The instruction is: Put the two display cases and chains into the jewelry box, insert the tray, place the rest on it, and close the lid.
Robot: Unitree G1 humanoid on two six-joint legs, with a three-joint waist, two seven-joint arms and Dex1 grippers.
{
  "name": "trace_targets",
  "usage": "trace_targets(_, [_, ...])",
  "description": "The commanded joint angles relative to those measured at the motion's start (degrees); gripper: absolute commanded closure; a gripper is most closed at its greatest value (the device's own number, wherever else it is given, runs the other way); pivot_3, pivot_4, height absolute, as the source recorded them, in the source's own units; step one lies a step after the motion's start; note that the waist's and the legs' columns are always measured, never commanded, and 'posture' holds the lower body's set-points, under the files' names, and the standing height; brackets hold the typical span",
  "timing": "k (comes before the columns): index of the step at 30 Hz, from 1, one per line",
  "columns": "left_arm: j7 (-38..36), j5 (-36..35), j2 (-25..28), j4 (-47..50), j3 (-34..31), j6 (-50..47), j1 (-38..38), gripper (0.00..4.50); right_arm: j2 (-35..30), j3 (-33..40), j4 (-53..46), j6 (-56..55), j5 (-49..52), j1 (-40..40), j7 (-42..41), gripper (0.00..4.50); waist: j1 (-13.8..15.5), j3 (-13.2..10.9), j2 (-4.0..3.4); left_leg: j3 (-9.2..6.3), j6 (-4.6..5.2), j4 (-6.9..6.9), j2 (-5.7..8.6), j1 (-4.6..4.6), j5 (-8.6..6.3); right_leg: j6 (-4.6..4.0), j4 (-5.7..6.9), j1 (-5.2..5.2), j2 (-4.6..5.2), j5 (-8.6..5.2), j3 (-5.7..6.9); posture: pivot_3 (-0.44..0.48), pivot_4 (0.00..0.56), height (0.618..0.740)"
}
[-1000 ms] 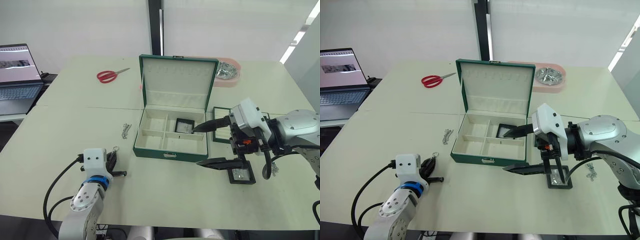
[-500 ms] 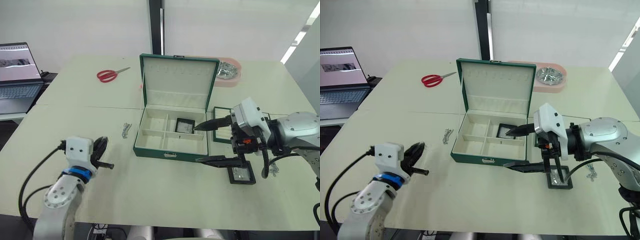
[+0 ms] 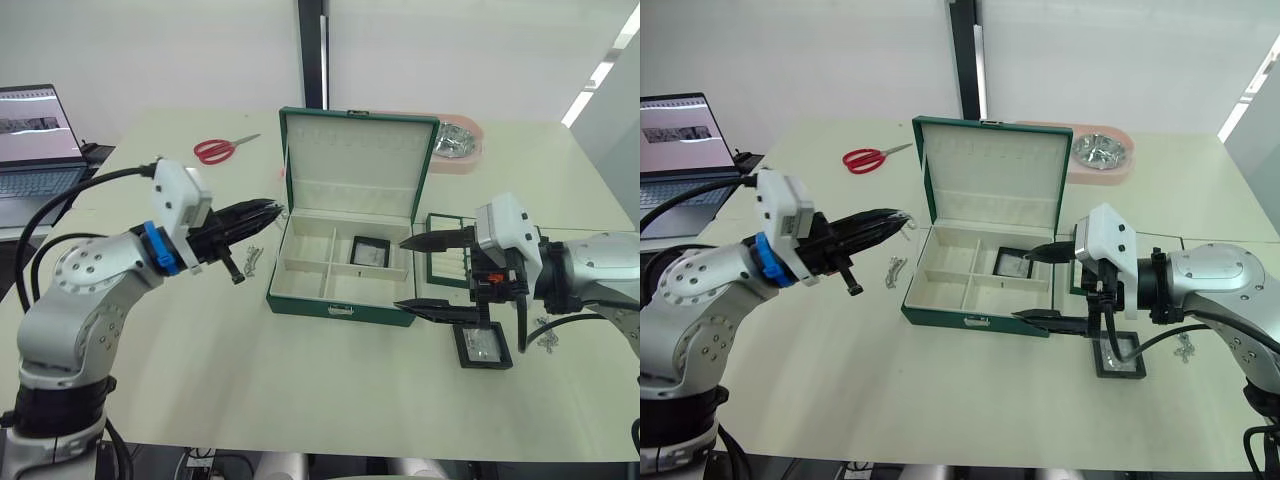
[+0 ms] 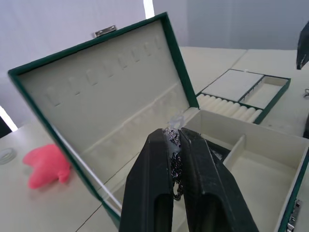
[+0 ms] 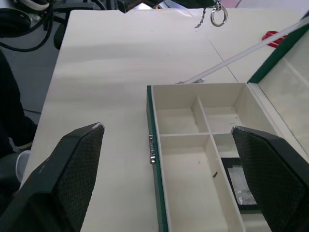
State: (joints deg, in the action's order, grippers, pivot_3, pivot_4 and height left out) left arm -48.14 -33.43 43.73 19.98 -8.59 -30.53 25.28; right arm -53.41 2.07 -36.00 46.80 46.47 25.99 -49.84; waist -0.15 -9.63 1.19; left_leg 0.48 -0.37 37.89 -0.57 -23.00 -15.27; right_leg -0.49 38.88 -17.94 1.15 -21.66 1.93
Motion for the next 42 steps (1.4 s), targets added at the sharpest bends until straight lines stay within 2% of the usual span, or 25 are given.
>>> trace_targets(1, [-4.0,6.6,2.2,-5.5,8.8,0.4,9.5,4.49,0.6,-0.5,-2.0,2.5,-1.1,1.4,4.5,0.00,0.1,-0.1,0.11,-0.04,0.00,0.01,0.00,-0.01,0.00,0.00,0.02,-0.01,-0.01,0.00,0.03,0.000,0.150,0.740])
trace_targets(6, [-7.7,13.1,2.1,-11.8,16.0,1.6,16.6,4.49,1.8,-1.4,-2.2,5.1,-0.8,2.5,7.7,0.00,-0.1,-0.2,0.14,0.05,-0.11,0.02,0.00,-0.26,0.07,0.00,0.04,-0.28,-0.02,0.00,-0.05,0.000,0.150,0.740])
trace_targets(12, [-9.3,24.0,-0.1,-21.6,23.8,8.1,22.5,4.49,3.0,-2.7,-1.8,6.7,-3.1,3.4,10.7,0.00,0.2,-0.4,0.18,-0.08,-0.14,0.08,0.00,-0.42,0.09,0.00,0.07,-0.38,-0.05,0.00,0.08,0.000,0.150,0.740])
trace_targets(22, [-11.6,31.2,-3.5,-27.6,26.6,12.2,25.3,4.49,4.1,-3.1,-1.6,7.8,-4.0,4.0,11.8,0.00,0.1,-0.5,0.20,-0.11,-0.16,0.12,0.00,-0.55,0.10,0.00,0.09,-0.47,-0.04,0.01,0.11,0.000,0.150,0.740])
trace_targets(30, [-13.4,32.7,-4.8,-28.5,26.2,10.9,25.7,4.49,4.1,-2.6,-2.4,8.1,-3.9,3.5,12.0,0.00,0.2,-0.5,0.20,-0.15,-0.16,0.16,0.01,-0.62,0.11,0.00,0.10,-0.48,-0.04,0.01,0.15,0.000,0.150,0.740])
trace_targets(31, [-13.5,32.8,-4.9,-28.4,26.1,10.8,25.7,3.80,4.1,-2.5,-2.5,8.2,-3.9,3.4,12.0,0.00,0.2,-0.5,0.20,-0.16,-0.16,0.17,0.01,-0.63,0.11,0.00,0.11,-0.49,-0.04,0.01,0.16,0.000,0.150,0.740])
trace_targets(32, [-13.7,32.9,-5.0,-28.3,26.0,10.6,25.7,3.59,4.0,-2.5,-2.5,8.2,-3.9,3.4,12.1,0.00,0.2,-0.5,0.20,-0.16,-0.16,0.17,0.01,-0.65,0.11,0.00,0.11,-0.50,-0.04,0.01,0.16,0.000,0.150,0.740])
trace_targets(42, [-13.9,30.5,-6.2,-25.1,23.3,6.5,27.3,0.48,3.7,-2.1,-2.7,8.3,-4.1,3.2,12.3,0.00,0.2,-0.5,0.20,-0.19,-0.16,0.20,0.01,-0.69,0.11,-0.01,0.12,-0.50,-0.04,0.01,0.19,0.000,0.150,0.740])
